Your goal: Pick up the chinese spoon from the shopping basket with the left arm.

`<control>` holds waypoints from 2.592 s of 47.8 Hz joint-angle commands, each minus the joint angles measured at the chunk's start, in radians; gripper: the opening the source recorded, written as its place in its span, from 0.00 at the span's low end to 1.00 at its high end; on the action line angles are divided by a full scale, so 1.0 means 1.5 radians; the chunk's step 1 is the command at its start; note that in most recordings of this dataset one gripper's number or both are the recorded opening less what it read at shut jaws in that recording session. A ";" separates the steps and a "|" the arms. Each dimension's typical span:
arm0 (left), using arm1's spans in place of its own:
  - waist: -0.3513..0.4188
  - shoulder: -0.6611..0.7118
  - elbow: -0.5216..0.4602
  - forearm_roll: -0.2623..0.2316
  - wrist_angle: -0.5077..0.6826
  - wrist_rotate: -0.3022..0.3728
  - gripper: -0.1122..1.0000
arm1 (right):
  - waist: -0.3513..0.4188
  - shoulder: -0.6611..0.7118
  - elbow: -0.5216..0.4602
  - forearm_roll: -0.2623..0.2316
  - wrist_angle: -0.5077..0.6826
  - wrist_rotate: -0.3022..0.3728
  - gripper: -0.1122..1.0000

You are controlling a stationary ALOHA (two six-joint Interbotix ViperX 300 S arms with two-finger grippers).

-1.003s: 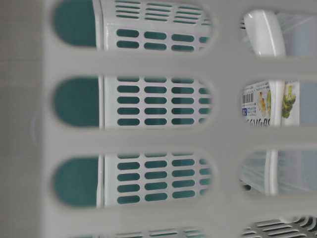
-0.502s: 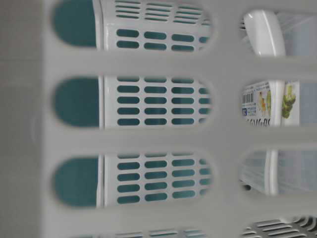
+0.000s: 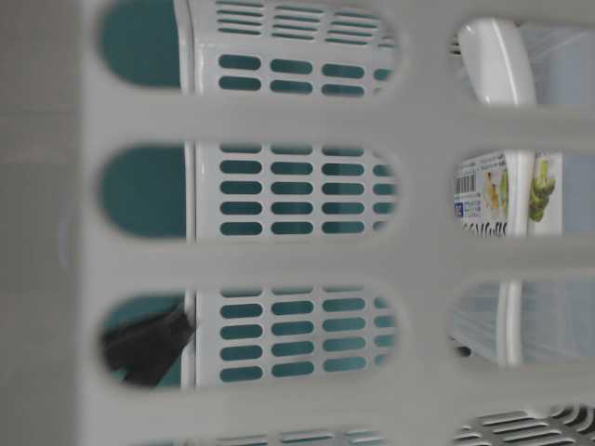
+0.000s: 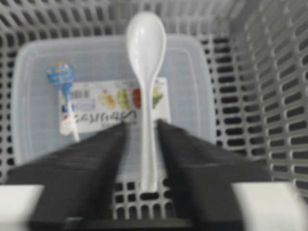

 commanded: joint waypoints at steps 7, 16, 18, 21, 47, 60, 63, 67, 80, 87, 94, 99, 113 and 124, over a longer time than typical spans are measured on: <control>-0.015 0.112 -0.098 0.002 0.051 -0.015 0.79 | 0.001 0.003 -0.006 0.002 -0.007 0.000 0.72; -0.016 0.200 -0.137 0.002 0.069 -0.036 0.89 | 0.001 0.002 -0.005 0.001 -0.007 0.000 0.73; -0.017 0.218 -0.142 0.002 0.069 -0.040 0.88 | 0.001 0.002 -0.005 0.002 -0.007 0.000 0.73; -0.017 0.240 -0.143 0.002 0.069 -0.045 0.87 | 0.001 0.002 -0.005 0.001 -0.007 0.000 0.73; -0.018 0.292 -0.120 0.002 0.064 -0.044 0.75 | 0.001 0.002 -0.002 0.001 -0.007 0.000 0.73; -0.016 0.277 -0.134 0.002 0.071 -0.043 0.21 | 0.001 0.002 0.001 0.001 -0.008 0.000 0.73; -0.015 0.267 -0.146 0.002 0.076 -0.044 0.21 | 0.001 0.002 0.001 0.002 -0.008 0.000 0.73; -0.016 0.254 -0.173 0.002 0.092 -0.046 0.21 | 0.001 0.002 0.001 0.001 -0.007 0.000 0.73; -0.017 0.220 -0.305 0.002 0.220 -0.044 0.21 | 0.001 0.003 0.002 0.001 -0.007 0.000 0.73; -0.017 0.215 -0.388 0.002 0.304 -0.041 0.21 | 0.001 0.002 0.002 0.002 -0.008 0.000 0.73; -0.017 0.219 -0.449 0.002 0.357 -0.043 0.21 | 0.001 0.002 0.002 0.001 -0.007 0.000 0.73; -0.017 0.220 -0.473 0.002 0.375 -0.045 0.21 | 0.001 0.002 0.002 0.001 -0.008 0.000 0.73; -0.017 0.224 -0.479 0.002 0.381 -0.048 0.21 | 0.001 0.001 0.002 0.001 -0.008 0.001 0.73; -0.016 0.224 -0.478 0.002 0.381 -0.048 0.21 | 0.001 0.001 0.002 0.002 -0.009 0.001 0.73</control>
